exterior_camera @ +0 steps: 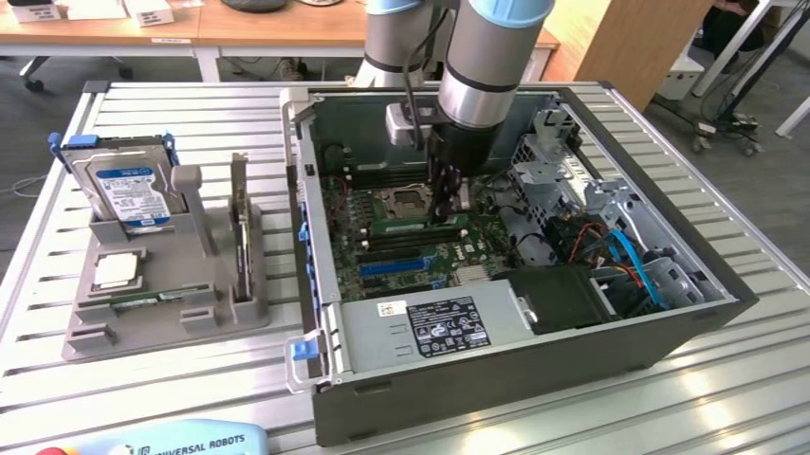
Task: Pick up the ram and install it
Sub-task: 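Insert the ram into the slot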
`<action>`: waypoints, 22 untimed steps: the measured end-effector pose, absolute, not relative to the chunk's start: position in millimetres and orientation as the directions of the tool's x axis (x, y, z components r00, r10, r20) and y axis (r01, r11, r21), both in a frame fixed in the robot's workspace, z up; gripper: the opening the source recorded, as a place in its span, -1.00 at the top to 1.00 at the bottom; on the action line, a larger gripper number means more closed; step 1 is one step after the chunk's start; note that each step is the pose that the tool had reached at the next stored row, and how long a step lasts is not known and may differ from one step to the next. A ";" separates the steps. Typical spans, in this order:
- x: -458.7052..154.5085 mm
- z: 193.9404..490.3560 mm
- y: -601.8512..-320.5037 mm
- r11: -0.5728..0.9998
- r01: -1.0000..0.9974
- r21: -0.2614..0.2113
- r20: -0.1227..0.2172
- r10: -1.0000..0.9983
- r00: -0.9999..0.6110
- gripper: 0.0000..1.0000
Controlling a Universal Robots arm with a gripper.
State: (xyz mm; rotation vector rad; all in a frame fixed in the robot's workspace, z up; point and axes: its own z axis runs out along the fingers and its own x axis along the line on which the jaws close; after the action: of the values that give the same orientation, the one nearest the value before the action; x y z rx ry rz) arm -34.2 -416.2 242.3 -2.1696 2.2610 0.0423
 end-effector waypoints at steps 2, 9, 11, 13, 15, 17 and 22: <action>-34.2 240.7 -416.2 0.041 -0.999 0.014 -0.024 -0.999 -0.041 0.77; -34.2 237.7 -416.2 0.041 -0.999 0.014 -0.024 -0.999 -0.041 0.77; -34.2 237.4 -416.2 0.041 -0.999 0.014 -0.024 -0.999 -0.041 0.77; -34.2 237.1 -416.2 0.041 -0.999 0.014 -0.024 -0.999 -0.041 0.77; -34.2 236.8 -416.3 0.041 -0.999 0.014 -0.025 -0.999 -0.042 0.77; -34.3 236.7 -416.3 0.041 -0.999 0.014 -0.024 -0.999 -0.042 0.77; -34.2 234.3 -416.4 0.041 -0.999 0.014 -0.024 -0.999 -0.041 0.77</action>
State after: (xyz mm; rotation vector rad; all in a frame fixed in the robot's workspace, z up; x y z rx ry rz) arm -34.2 -416.4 234.3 -2.1695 2.2610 0.0423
